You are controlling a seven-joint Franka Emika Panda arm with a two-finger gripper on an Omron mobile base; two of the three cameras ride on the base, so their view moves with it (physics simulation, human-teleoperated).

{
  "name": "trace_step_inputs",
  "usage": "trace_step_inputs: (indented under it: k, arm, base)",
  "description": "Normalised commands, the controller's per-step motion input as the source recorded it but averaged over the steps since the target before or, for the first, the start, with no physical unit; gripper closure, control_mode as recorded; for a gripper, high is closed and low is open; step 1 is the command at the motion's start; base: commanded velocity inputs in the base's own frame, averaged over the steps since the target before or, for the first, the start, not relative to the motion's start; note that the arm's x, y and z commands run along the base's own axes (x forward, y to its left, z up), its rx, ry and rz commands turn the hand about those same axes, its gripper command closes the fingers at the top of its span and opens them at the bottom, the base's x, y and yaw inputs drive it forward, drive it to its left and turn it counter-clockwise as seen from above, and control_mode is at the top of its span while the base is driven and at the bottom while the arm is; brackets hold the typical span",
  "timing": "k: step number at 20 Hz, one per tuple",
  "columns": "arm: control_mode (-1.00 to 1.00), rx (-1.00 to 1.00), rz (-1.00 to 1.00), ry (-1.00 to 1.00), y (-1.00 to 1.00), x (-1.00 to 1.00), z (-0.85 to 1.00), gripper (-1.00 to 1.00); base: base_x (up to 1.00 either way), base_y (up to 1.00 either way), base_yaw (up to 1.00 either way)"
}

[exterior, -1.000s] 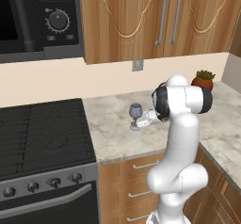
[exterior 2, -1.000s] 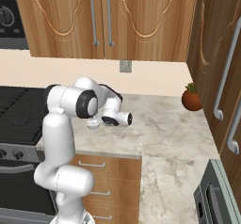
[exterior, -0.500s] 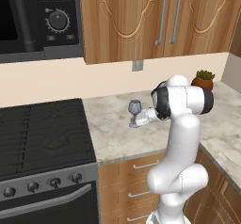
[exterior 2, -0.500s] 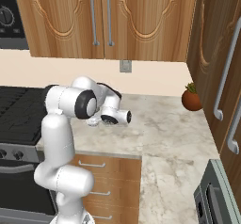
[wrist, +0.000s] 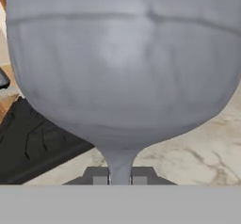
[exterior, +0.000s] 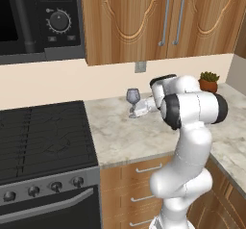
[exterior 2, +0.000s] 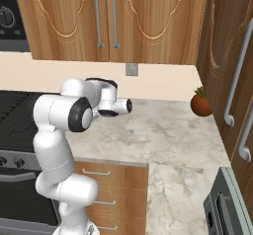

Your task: Retrieve the wine glasses from the counter and place one next to each plate.

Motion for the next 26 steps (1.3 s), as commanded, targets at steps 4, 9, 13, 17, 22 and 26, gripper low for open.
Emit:
trace_step_inputs:
  k: [4, 9, 13, 17, 22, 26]
  arm:
    - [-1.00, -0.21, 0.00, -0.43, 0.00, -0.38, 0.55, 1.00]
    - [-1.00, -0.09, 0.00, -0.33, 0.00, -0.40, 0.21, 1.00]
    - [-1.00, 0.00, 0.00, -0.28, 0.00, -0.35, 0.16, 1.00]
    - [-1.00, -0.05, 0.00, -0.40, 0.00, -0.37, 0.55, 1.00]
    - [-1.00, -0.05, 0.00, -0.33, 0.00, -0.33, 0.53, 1.00]
    - [-1.00, 0.02, 0.00, 0.01, 0.00, -0.27, 0.46, 1.00]
  base:
    - [0.00, 0.00, 0.00]
    - [0.00, 0.00, 0.00]
    - [0.00, 0.00, 0.00]
    - [0.00, 0.00, 0.00]
    - [0.00, 0.00, 0.00]
    - [0.00, 0.00, 0.00]
